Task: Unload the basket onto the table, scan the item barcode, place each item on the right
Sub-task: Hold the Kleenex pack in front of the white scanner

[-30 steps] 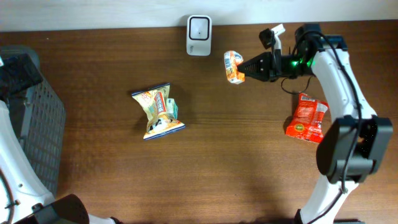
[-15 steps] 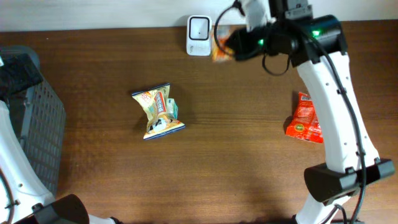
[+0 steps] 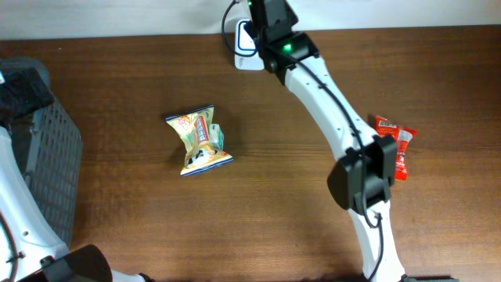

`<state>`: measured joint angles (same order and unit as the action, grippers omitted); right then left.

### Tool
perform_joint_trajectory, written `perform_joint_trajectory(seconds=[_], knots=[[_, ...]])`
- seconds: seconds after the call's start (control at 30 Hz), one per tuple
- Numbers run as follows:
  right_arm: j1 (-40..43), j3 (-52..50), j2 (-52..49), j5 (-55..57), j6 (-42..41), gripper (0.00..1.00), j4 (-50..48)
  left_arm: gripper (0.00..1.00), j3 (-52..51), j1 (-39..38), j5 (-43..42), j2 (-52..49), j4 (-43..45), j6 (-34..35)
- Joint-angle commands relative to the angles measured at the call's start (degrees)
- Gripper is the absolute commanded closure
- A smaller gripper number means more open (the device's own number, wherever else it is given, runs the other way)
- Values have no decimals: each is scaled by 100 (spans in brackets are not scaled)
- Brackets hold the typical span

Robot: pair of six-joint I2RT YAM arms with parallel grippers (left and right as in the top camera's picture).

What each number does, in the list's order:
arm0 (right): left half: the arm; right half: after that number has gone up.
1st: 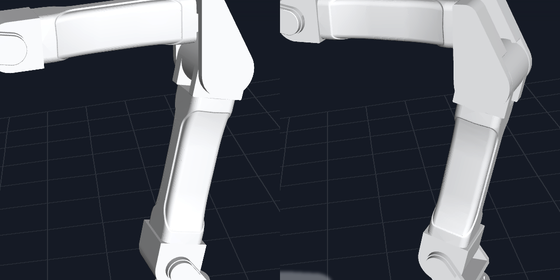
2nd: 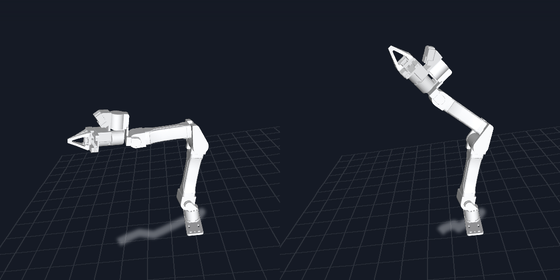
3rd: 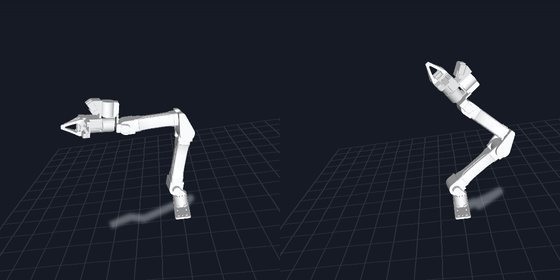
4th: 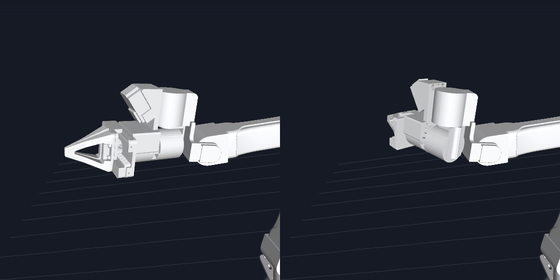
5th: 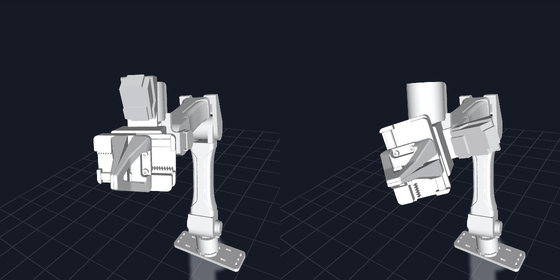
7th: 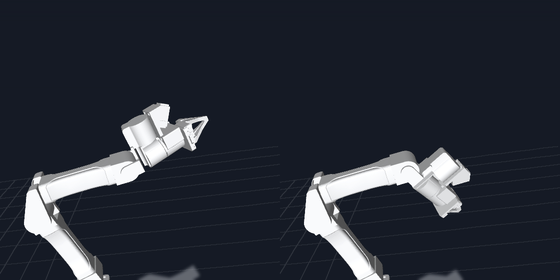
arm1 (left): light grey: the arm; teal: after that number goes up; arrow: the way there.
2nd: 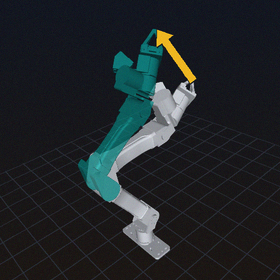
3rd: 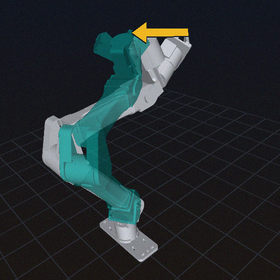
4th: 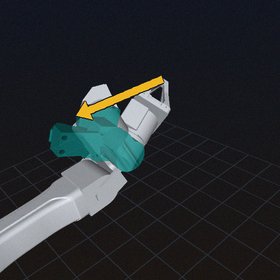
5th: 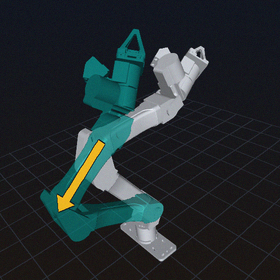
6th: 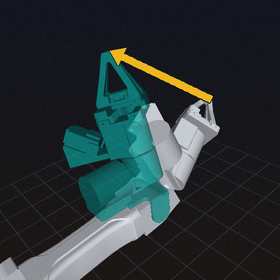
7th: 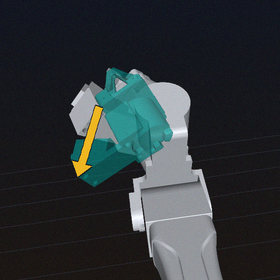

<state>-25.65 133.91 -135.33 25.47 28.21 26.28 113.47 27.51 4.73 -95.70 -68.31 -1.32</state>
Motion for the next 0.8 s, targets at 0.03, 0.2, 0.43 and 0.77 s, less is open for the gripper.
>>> perform_joint_trajectory(seconds=[0.03,0.2,0.43,0.77], knots=[[11,35,-511,87,1373,96,-638,1,-2,15,2,20,4,-87],[11,35,-896,-63,1460,96,-852,1,0,15,2,20,4,-87],[11,35,-1198,-280,1510,96,-977,1,0,15,2,20,4,-87],[11,35,-1239,-234,1510,96,-1069,1,0,15,2,20,4,-87]])
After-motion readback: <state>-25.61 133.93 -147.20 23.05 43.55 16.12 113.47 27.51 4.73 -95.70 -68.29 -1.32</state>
